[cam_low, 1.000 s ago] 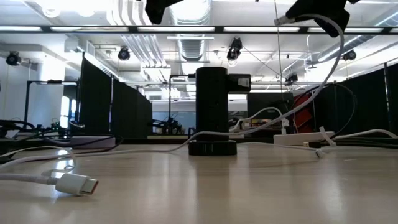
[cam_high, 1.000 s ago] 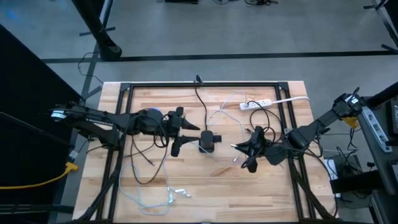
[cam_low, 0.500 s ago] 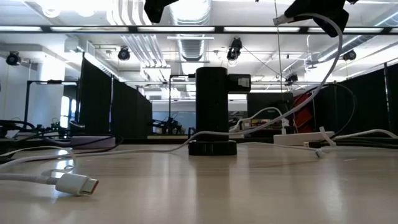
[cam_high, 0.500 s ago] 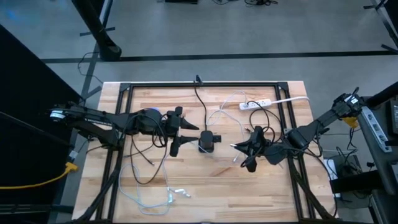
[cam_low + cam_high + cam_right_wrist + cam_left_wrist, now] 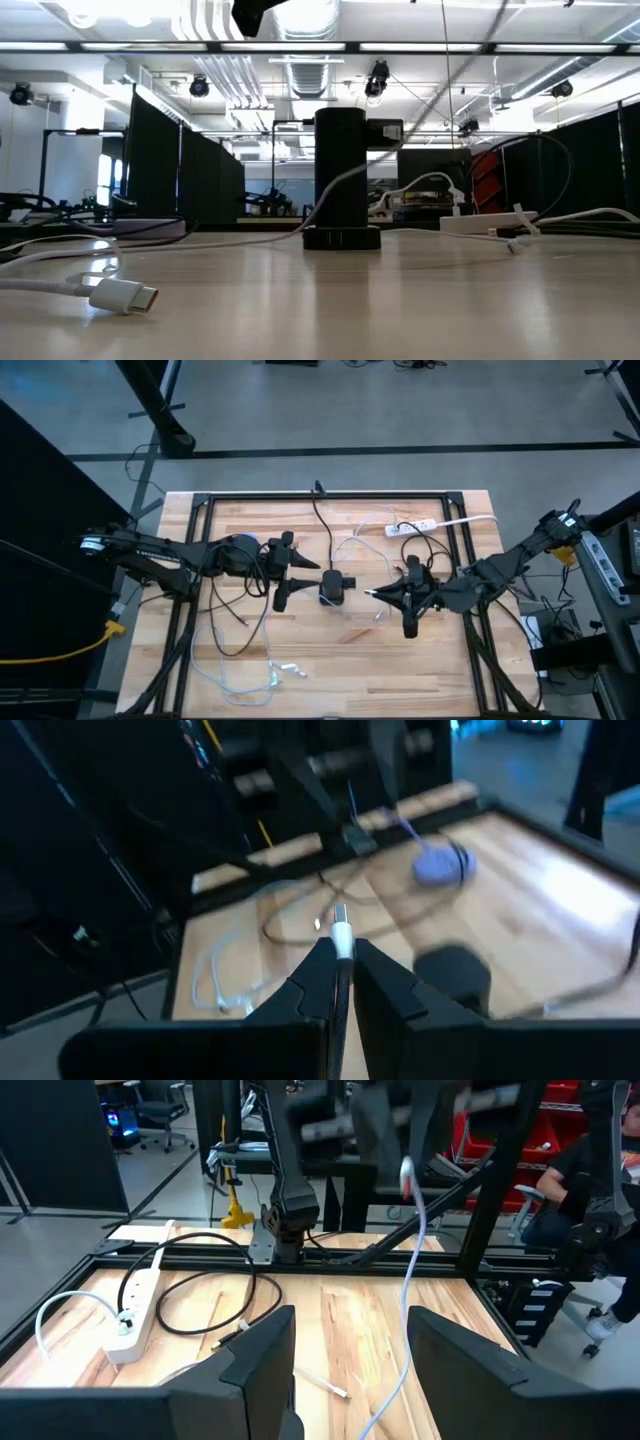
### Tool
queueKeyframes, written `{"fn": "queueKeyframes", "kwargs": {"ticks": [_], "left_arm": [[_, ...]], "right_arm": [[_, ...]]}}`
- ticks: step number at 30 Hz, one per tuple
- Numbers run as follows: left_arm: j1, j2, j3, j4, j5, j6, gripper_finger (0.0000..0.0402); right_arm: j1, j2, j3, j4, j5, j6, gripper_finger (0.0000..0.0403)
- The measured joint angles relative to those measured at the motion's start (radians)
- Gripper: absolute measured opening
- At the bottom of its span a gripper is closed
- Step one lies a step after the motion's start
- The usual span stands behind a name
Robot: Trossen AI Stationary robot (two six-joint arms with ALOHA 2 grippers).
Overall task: Insert USB
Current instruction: Insert the purple charger cable into the black charger adapter
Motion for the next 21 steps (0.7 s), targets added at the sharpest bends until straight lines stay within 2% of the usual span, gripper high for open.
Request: {"fn": "queueKeyframes", "kwargs": {"ticks": [3, 6, 15, 18, 21], "left_arm": [[0.0, 0.0, 0.0, 0.0, 0.0, 0.0, 0.0174], [0.0, 0.0, 0.0, 0.0, 0.0, 0.0, 0.017], [0.0, 0.0, 0.0, -0.002, 0.0, 0.0, 0.0162], [0.0, 0.0, 0.0, -0.002, 0.0, 0.0, 0.0164], [0.0, 0.0, 0.0, -0.002, 0.0, 0.0, 0.0169]], "right_arm": [[0.0, 0.001, 0.015, -0.006, 0.0, -0.046, 0.0012], [0.0, 0.001, -0.032, -0.007, 0.0, -0.027, 0.0012], [0.0, 0.013, -0.269, 0.035, -0.004, 0.256, 0.0012], [0.0, 0.003, -0.257, 0.049, -0.029, 0.254, 0.0012], [0.0, -0.023, -0.199, 0.048, -0.032, 0.18, 0.0012]]}}
